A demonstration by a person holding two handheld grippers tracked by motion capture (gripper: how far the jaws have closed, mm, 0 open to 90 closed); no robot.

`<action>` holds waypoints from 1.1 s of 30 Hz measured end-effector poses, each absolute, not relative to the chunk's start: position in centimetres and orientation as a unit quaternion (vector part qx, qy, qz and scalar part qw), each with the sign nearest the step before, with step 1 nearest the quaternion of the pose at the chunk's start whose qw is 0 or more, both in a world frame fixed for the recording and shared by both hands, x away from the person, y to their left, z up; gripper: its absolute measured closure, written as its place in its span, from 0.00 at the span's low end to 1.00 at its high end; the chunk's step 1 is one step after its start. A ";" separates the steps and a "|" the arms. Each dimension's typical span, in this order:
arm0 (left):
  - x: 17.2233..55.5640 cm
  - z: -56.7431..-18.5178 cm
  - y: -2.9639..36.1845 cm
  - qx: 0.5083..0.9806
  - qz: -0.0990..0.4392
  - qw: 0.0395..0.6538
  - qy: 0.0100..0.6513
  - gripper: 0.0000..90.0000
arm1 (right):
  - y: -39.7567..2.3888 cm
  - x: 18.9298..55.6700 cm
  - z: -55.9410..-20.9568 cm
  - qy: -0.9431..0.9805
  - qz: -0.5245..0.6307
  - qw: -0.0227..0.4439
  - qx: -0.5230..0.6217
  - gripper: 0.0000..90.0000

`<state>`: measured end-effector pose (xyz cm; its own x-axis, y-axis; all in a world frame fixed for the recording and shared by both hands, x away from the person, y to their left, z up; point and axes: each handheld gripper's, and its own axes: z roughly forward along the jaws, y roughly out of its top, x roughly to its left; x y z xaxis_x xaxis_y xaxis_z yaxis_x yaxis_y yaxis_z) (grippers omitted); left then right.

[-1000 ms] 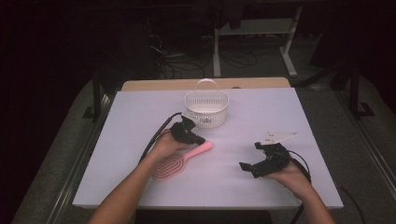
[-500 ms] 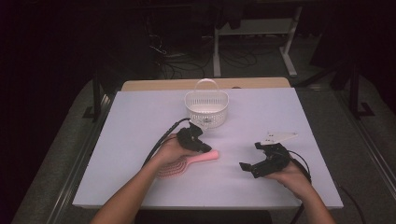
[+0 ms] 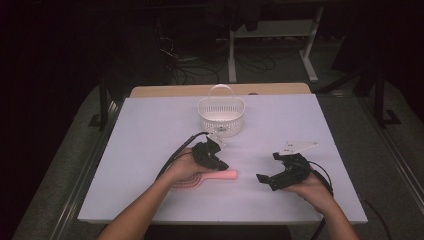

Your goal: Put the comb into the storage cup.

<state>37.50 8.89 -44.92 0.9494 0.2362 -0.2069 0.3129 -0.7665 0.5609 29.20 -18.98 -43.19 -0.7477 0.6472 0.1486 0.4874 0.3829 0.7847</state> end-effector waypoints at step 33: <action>36.2 -42.5 10.3 0.910 -0.061 0.379 0.155 0.88 | -18.9 29.2 -43.3 0.827 0.436 0.090 0.343 0.00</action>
